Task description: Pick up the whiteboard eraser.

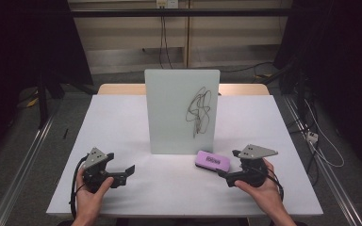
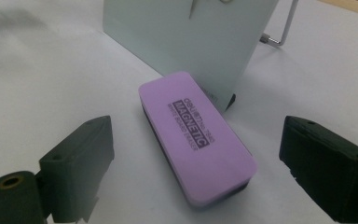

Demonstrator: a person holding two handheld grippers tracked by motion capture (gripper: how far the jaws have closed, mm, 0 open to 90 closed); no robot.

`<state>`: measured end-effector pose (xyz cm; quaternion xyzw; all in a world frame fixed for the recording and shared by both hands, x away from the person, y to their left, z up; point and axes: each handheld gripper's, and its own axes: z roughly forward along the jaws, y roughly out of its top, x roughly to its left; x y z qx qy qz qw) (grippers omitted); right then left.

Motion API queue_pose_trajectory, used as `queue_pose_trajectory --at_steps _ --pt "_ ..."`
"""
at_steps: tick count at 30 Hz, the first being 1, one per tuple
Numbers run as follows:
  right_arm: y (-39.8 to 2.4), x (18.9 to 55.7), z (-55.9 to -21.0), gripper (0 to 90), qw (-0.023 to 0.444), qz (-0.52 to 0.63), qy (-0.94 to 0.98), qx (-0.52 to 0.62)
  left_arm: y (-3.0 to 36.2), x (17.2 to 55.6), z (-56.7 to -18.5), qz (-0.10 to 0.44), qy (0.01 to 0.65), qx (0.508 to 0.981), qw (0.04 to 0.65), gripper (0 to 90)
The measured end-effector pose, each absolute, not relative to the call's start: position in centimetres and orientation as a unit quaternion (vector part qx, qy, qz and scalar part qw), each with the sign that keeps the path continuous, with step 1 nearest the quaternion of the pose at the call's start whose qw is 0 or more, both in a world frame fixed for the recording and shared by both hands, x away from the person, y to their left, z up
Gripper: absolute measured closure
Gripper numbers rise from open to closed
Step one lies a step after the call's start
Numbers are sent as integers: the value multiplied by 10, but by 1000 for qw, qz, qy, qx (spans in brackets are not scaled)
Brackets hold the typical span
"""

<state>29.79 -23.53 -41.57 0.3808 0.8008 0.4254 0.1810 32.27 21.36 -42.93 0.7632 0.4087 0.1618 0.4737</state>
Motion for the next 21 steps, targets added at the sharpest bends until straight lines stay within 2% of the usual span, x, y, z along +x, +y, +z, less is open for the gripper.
queue_pose_trajectory --at_steps 14,18,21 --pt "-217 325 -400 127 138 391 841 347 212 320 -428 156 402 765 479 42" --pt "-218 335 -403 158 133 390 842 349 212 321 -429 155 402 765 479 42" --pt "-216 339 -406 141 125 383 850 339 212 320 -429 155 404 765 477 42"
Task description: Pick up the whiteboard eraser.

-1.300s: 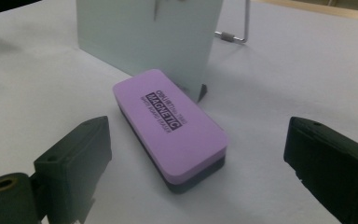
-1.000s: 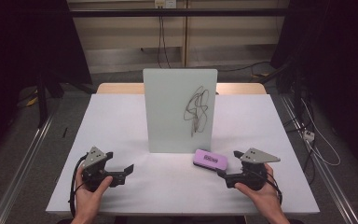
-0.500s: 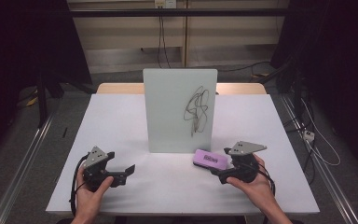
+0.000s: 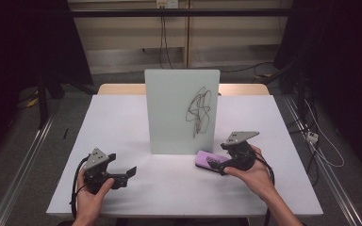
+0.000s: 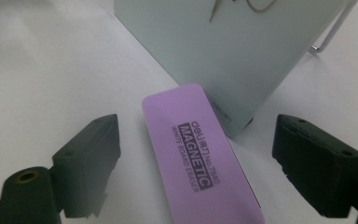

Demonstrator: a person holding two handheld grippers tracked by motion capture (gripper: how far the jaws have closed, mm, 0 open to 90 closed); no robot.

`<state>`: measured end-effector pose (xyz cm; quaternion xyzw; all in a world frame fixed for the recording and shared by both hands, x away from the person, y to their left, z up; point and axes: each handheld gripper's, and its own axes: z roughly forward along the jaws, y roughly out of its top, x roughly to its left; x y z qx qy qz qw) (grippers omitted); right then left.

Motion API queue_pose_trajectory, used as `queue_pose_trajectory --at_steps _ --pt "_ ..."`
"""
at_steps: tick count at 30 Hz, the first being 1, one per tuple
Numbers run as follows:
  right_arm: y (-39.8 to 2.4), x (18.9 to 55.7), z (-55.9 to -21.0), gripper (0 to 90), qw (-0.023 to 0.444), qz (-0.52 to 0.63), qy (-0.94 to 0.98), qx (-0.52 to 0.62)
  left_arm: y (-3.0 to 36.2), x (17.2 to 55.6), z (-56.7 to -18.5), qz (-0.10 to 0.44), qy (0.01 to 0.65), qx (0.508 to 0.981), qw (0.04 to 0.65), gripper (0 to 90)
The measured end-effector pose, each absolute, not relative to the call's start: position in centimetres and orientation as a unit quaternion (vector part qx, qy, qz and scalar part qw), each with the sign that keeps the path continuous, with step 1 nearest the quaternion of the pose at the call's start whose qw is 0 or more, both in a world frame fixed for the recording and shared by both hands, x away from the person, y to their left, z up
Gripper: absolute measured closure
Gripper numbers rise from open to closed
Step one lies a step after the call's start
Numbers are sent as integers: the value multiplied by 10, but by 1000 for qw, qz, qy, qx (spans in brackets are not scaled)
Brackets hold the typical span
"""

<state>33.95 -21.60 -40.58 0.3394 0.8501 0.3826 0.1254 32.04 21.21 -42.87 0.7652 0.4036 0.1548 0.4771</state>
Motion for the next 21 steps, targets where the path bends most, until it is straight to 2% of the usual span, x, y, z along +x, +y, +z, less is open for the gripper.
queue_pose_trajectory --at_steps 3,6,14,21 --pt "-215 343 -404 156 120 372 859 329 211 321 -428 157 403 766 476 42" --pt "-213 349 -405 228 109 352 874 315 211 321 -429 156 401 767 476 42" --pt "-207 361 -413 317 93 342 889 291 210 322 -430 152 402 769 472 48" --pt "-205 362 -418 327 86 321 900 280 212 320 -430 153 404 768 473 48"
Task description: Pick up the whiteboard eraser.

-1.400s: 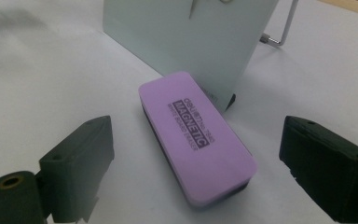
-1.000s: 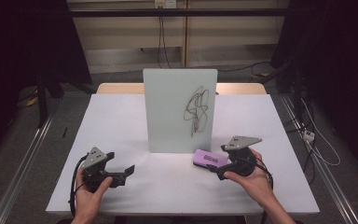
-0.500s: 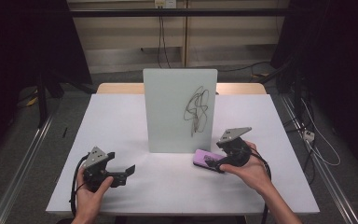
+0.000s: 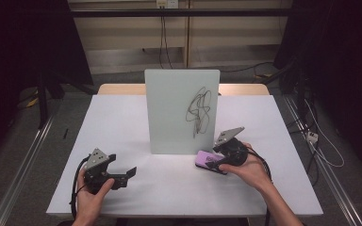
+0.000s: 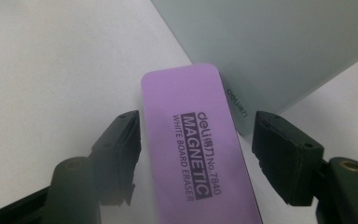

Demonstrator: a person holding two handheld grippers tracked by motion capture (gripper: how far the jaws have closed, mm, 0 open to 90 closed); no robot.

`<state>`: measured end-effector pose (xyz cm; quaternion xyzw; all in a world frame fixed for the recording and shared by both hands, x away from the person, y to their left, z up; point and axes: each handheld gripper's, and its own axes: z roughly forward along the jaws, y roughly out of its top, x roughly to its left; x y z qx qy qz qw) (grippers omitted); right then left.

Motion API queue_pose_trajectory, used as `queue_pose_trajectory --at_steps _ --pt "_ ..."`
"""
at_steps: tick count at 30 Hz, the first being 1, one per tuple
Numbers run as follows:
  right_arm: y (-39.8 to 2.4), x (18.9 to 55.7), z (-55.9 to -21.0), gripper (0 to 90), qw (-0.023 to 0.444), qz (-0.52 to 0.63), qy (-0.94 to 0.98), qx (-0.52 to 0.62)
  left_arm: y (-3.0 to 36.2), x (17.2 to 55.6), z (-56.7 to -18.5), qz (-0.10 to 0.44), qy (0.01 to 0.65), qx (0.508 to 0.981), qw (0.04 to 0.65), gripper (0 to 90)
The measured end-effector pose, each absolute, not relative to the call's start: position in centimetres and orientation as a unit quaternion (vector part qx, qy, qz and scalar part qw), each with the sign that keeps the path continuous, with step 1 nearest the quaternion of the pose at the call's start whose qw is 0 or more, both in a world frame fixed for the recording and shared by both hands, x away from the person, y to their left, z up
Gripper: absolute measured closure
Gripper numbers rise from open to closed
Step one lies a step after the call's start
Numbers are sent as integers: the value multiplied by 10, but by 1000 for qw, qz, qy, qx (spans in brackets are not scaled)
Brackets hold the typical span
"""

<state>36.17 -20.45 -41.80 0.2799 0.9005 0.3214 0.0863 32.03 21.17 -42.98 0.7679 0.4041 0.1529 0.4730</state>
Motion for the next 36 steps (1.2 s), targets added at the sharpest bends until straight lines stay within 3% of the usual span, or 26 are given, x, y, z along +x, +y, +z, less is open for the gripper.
queue_pose_trajectory --at_steps 5,13,36 --pt "-202 362 -424 309 89 290 913 274 212 320 -430 152 403 769 472 48" --pt "-196 362 -427 377 95 270 923 256 212 320 -430 151 402 772 469 48" --pt "-189 363 -429 391 100 247 935 233 212 321 -431 151 404 772 467 47"
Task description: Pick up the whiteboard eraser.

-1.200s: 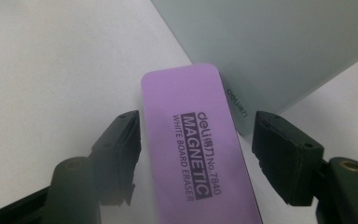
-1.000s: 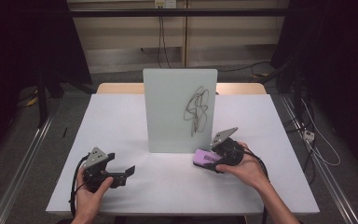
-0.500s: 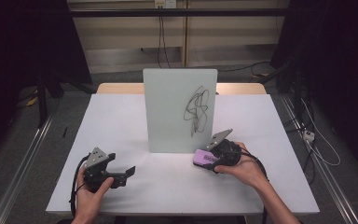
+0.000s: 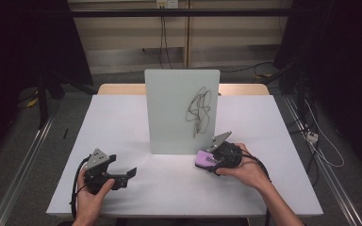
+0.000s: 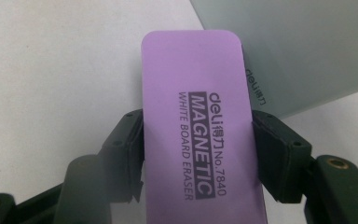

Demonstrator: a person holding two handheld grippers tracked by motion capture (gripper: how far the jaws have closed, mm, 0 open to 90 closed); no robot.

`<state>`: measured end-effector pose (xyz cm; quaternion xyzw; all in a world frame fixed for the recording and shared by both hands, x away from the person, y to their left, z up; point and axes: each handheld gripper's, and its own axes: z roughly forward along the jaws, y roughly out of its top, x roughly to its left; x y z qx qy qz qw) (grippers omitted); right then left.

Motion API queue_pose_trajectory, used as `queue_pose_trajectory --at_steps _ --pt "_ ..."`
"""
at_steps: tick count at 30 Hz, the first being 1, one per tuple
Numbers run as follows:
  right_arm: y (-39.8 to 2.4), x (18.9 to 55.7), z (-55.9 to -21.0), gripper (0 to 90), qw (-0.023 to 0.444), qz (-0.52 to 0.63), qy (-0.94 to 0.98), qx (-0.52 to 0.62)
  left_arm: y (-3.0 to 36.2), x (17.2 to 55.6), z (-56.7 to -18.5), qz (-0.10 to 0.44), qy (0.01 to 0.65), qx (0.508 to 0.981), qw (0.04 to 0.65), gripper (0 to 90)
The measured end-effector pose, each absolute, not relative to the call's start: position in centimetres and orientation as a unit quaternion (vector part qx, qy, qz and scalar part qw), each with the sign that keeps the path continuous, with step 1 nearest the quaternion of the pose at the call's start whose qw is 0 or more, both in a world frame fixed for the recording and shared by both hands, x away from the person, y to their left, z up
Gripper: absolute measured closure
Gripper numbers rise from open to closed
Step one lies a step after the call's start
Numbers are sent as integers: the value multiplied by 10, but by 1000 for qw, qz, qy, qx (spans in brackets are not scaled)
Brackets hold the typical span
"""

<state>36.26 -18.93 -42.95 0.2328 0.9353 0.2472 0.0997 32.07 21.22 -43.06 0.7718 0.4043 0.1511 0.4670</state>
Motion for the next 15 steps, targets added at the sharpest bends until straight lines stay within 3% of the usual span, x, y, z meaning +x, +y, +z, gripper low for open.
queue_pose_trajectory --at_steps 15 --pt "-194 361 -423 398 112 268 926 242 212 320 -431 149 405 770 470 47"
